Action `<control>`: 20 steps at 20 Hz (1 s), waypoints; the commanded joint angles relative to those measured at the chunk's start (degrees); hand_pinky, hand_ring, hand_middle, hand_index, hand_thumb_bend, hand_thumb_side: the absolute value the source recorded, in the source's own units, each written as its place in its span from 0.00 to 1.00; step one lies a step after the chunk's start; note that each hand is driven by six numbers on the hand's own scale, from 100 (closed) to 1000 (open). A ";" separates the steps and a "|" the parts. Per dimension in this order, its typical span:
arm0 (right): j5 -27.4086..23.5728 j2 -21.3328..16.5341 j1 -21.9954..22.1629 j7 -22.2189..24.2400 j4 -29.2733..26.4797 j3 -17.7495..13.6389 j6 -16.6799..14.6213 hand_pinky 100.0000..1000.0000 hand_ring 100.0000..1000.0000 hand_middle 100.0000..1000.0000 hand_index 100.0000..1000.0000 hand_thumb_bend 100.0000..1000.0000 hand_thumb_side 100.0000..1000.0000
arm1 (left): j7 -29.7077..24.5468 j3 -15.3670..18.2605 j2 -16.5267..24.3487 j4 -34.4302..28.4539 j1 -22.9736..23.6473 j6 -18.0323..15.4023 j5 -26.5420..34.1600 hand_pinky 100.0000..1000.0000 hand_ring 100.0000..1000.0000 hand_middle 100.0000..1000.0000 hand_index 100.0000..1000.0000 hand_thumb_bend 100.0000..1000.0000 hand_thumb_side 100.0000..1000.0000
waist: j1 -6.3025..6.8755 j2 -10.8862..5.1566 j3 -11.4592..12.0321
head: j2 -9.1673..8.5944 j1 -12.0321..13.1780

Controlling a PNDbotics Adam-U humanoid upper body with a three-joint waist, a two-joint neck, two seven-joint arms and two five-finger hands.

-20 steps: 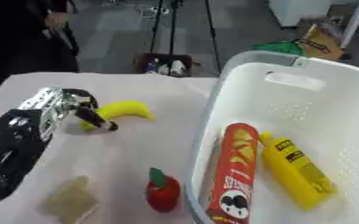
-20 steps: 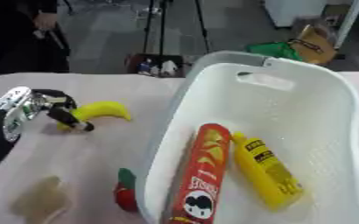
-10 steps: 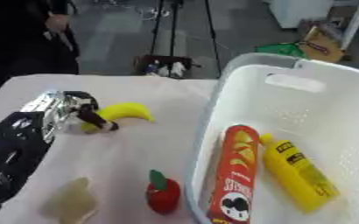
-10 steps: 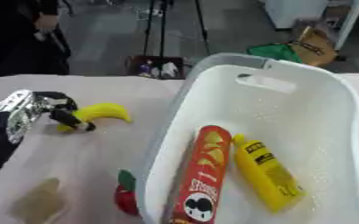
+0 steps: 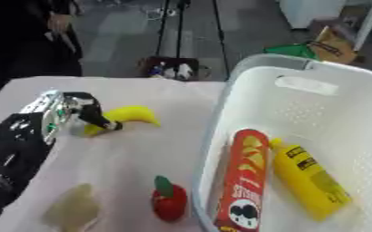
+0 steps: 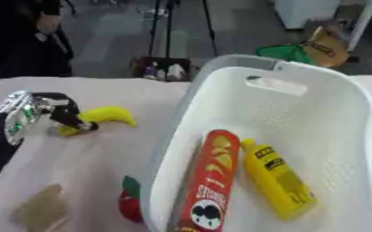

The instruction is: Pick up objects on the table and place them in the box.

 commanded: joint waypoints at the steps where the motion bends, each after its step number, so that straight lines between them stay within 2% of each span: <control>1: -0.40 -0.72 -0.28 -0.27 -0.97 -0.10 -0.46 0.73 0.49 0.47 0.63 0.00 0.70 | 0.22 0.36 0.59 0.17 -0.88 0.05 -0.47 0.87 0.85 0.75 0.81 0.49 0.69 | -0.14 -0.93 -0.07 | -0.90 0.18; 5: -0.43 -0.71 -0.26 -0.27 -0.97 -0.14 -0.51 0.73 0.49 0.47 0.63 0.00 0.70 | -0.08 0.40 0.44 0.51 -0.85 0.11 -0.70 0.86 0.83 0.74 0.81 0.50 0.68 | -0.14 -0.90 -0.08 | -0.97 0.21; 6: -0.43 -0.71 -0.26 -0.27 -0.97 -0.15 -0.51 0.73 0.49 0.47 0.63 0.00 0.70 | -0.11 0.38 0.44 0.57 -0.83 0.16 -0.83 0.84 0.82 0.72 0.80 0.52 0.64 | -0.13 -0.89 -0.09 | -0.97 0.21; 9: -0.47 -0.67 -0.27 -0.27 -0.97 -0.23 -0.55 0.74 0.49 0.47 0.63 0.00 0.70 | -0.06 0.31 0.29 0.94 -0.76 0.53 -1.87 0.83 0.81 0.71 0.80 0.52 0.61 | -0.14 -0.85 -0.13 | -1.02 0.22; 15: -0.56 -0.60 -0.24 -0.27 -0.97 -0.28 -0.63 0.74 0.49 0.47 0.63 0.00 0.70 | 1.01 0.47 0.00 1.36 -0.65 1.07 -2.74 0.80 0.78 0.69 0.79 0.47 0.60 | -0.23 -0.79 -0.17 | -1.11 0.24; 16: -0.57 -0.60 -0.24 -0.27 -0.97 -0.29 -0.64 0.74 0.49 0.47 0.63 0.00 0.70 | 1.18 0.49 -0.01 1.40 -0.65 1.13 -2.75 0.79 0.77 0.67 0.78 0.41 0.61 | -0.24 -0.79 -0.17 | -1.13 0.25; 20: -0.60 -0.55 -0.27 -0.27 -0.97 -0.32 -0.67 0.74 0.49 0.47 0.63 0.00 0.70 | 2.53 0.47 -0.18 1.45 -0.58 1.77 -2.99 0.78 0.76 0.66 0.77 0.36 0.61 | -0.26 -0.77 -0.16 | -1.29 0.27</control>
